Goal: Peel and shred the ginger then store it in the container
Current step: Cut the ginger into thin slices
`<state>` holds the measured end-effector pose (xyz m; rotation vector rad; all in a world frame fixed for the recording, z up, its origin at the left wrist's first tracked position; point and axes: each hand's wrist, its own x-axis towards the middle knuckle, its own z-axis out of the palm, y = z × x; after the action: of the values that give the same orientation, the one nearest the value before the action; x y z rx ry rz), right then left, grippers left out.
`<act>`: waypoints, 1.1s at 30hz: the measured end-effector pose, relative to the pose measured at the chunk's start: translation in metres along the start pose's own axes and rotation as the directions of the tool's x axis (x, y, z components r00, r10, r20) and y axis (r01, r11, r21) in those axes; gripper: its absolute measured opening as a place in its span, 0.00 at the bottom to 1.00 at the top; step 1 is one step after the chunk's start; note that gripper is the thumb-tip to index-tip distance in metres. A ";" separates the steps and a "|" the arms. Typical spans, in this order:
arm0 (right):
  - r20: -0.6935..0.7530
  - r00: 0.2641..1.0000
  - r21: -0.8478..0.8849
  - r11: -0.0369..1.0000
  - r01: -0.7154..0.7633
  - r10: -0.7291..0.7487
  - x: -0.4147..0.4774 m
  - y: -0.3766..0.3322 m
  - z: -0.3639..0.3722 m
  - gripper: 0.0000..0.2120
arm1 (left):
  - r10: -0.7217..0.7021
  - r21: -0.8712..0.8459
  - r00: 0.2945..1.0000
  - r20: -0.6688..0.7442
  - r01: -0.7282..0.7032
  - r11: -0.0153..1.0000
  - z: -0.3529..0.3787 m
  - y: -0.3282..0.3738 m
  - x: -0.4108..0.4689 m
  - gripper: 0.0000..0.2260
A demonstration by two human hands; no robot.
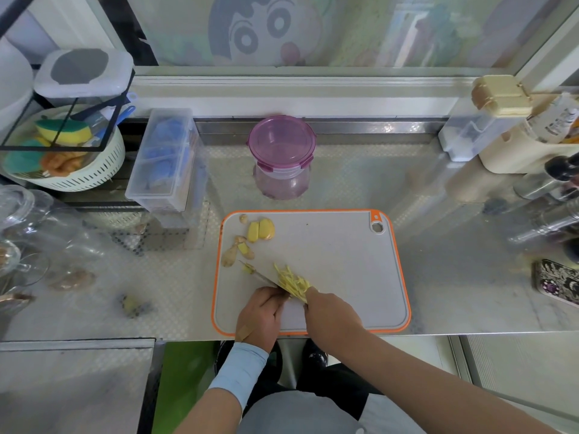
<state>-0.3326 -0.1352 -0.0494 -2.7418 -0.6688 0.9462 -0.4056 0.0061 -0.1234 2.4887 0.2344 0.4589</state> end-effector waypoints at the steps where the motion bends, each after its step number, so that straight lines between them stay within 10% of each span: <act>1: -0.005 1.000 0.005 1.000 0.001 -0.001 -0.004 0.004 0.001 0.07 | -0.003 0.002 1.000 -0.004 0.003 1.000 0.001 -0.001 0.000 0.12; 33: 0.015 1.000 -0.007 1.000 0.018 -0.017 -0.015 0.021 0.006 0.04 | -0.052 -0.023 0.998 0.045 0.053 0.998 0.004 -0.006 -0.003 0.11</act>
<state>-0.3394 -0.1607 -0.0515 -2.7333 -0.6992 0.9636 -0.4068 0.0079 -0.1307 2.4594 0.2747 0.3824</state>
